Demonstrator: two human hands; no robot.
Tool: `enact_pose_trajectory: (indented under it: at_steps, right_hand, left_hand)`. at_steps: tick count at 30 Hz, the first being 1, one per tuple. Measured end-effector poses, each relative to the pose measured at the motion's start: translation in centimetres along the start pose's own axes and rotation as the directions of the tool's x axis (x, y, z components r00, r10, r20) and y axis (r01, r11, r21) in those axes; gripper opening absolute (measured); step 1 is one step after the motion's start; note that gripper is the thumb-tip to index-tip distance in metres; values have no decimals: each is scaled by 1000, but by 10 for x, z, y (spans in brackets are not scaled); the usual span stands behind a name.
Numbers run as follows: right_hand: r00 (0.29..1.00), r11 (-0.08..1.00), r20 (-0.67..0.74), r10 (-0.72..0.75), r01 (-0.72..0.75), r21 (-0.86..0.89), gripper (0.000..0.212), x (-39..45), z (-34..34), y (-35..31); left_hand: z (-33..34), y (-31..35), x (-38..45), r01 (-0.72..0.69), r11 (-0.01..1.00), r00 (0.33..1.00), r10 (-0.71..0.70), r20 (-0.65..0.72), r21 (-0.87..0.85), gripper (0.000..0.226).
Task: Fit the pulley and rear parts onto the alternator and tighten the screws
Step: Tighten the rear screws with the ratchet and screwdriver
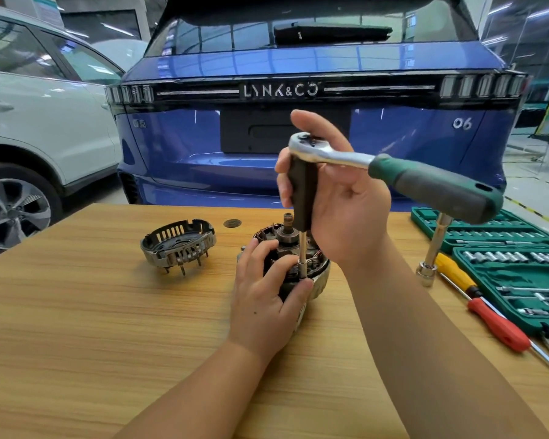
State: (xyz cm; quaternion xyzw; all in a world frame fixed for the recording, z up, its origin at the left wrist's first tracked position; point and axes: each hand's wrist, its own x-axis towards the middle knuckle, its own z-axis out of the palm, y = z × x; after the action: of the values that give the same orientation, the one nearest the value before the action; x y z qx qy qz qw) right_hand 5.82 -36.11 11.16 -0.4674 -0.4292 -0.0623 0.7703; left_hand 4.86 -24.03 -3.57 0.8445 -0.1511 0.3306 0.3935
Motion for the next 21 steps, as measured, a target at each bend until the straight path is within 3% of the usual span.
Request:
enact_pose_trajectory:
  at_steps: [1, 4, 5, 7, 10, 12, 16, 18, 21]
  right_hand:
    - [999, 1000, 25, 30, -29, -5, 42, 1, 3, -1]
    - [995, 995, -33, 98, -98, 0, 93, 6, 11, -3]
    - [990, 992, -67, 122, -121, 29, 98, 6, 10, -4]
    - [975, 992, -183, 128, -127, 19, 75, 4, 13, -4]
    - [919, 965, -394, 16, -118, -235, 43, 1, 16, 1]
    - [890, 939, -457, -6, -152, -309, 35, 3, 14, 2]
    - [929, 974, -335, 158, -202, -101, 27, 2, 4, -5]
    - [965, 986, -247, 83, -115, -118, 32, 0, 3, -3]
    - [981, 958, -156, -111, 65, -278, 37, -1, 9, 5]
  left_hand:
    - [1, 0, 0, -1, 1000, 1000, 1, -1, 0, 47]
    - [1, -1, -1, 5, 1000, 1000, -5, -2, -24, 47]
    - [1, -1, -1, 6, 1000, 1000, -7, -5, -31, 48]
    - [1, -1, -1, 14, 1000, 1000, -14, -11, -24, 48]
    - [3, -1, -1, 30, 999, 1000, -30, -7, -10, 49]
    - [2, 0, -1, 40, 999, 999, -40, 0, -9, 50]
    - [2, 1, -1, 38, 999, 999, -38, 5, -1, 51]
    - [3, 2, -2, 30, 1000, 999, -30, -13, -5, 50]
    - [4, 4, -2, 35, 999, 999, -35, -30, 5, 49]
